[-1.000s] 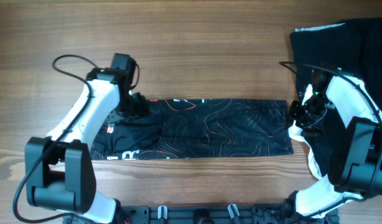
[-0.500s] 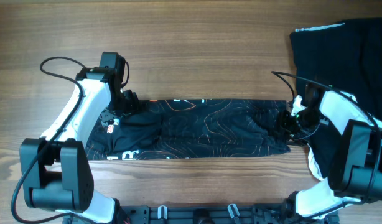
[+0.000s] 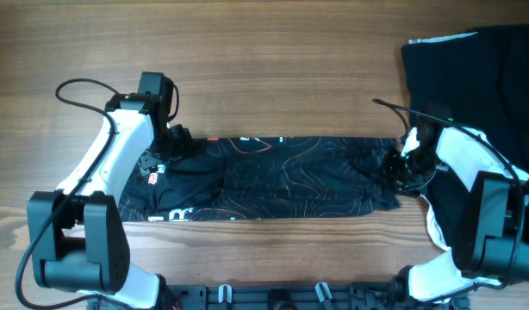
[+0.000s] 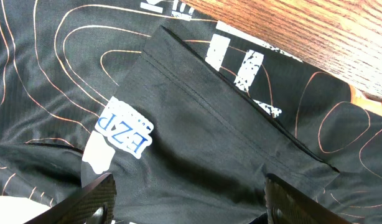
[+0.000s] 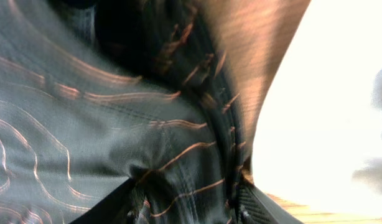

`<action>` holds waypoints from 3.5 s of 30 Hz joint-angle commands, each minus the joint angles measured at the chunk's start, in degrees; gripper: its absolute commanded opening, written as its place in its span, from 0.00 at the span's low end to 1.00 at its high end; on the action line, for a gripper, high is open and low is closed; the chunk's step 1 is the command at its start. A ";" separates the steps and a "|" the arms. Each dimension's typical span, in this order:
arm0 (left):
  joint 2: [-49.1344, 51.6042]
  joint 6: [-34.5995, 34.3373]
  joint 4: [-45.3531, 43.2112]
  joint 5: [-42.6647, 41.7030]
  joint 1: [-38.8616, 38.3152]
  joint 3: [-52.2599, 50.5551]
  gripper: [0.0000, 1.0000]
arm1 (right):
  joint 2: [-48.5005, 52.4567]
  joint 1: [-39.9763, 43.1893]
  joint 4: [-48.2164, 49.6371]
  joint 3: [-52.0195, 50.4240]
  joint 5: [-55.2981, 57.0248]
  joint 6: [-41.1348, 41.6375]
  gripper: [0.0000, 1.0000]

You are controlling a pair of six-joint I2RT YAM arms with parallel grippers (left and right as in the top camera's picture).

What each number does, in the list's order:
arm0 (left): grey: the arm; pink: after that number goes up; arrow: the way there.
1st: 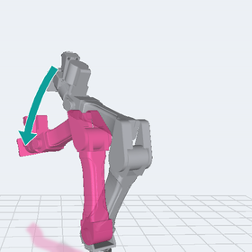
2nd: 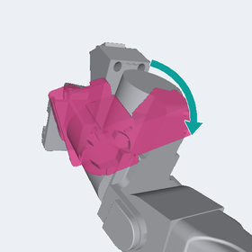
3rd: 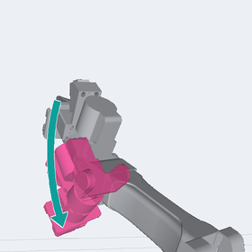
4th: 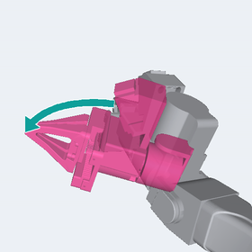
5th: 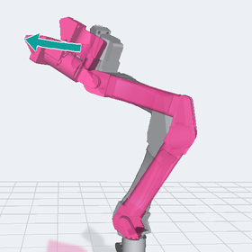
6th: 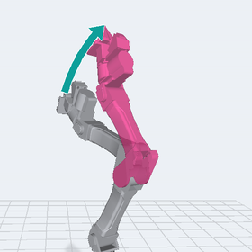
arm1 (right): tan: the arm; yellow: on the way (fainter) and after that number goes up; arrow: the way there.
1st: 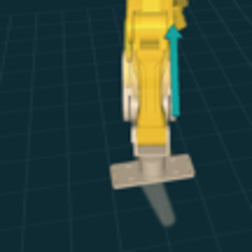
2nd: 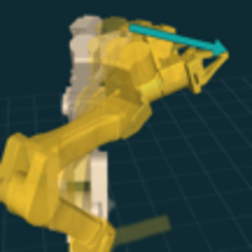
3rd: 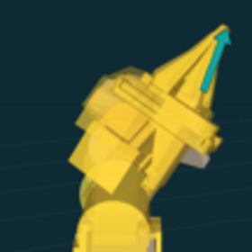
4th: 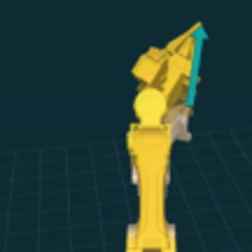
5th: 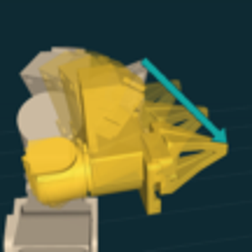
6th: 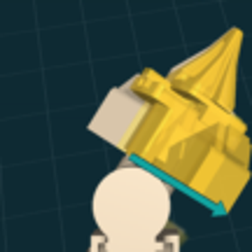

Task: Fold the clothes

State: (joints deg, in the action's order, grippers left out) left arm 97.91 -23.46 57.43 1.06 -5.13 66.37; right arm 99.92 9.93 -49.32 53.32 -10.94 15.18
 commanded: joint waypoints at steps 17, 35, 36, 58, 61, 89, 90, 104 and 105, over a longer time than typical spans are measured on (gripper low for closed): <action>-0.57 -1.01 0.04 0.70 0.26 -0.76 0.76 | 2.84 1.18 6.64 -6.69 -4.24 -4.72 0.38; -0.57 -1.01 0.63 0.70 0.26 -0.81 0.77 | -0.37 -4.33 -10.25 9.42 -7.56 -5.18 0.04; -0.57 -1.01 0.63 0.72 0.26 -0.81 0.76 | -1.29 -6.45 -9.70 9.44 -8.41 -3.76 0.04; -0.57 -1.01 0.68 0.70 0.26 -0.81 0.77 | -1.90 -41.59 14.80 9.44 -14.91 16.55 0.05; -0.57 -1.01 0.68 0.70 0.26 -0.81 0.77 | -1.88 -42.21 14.80 9.44 -15.76 16.94 0.05; -0.57 -1.01 1.81 0.72 0.26 -0.81 0.77 | -1.88 -42.75 7.08 4.07 -8.55 14.99 0.40; -0.57 -0.98 1.81 0.72 0.26 -0.81 0.77 | -1.86 -42.97 8.13 3.54 -8.92 14.99 0.40; -0.57 -1.01 1.86 0.72 0.26 -0.81 0.77 | -1.44 -44.83 14.75 1.33 -15.54 13.33 0.04; -0.57 -0.98 1.81 0.72 0.26 -0.81 0.77 | -1.44 -45.48 16.85 1.33 -20.13 9.94 0.04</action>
State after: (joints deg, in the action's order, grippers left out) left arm 97.91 -23.46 59.16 1.06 -5.13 66.04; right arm 98.98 -33.95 -35.20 54.89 -22.90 30.76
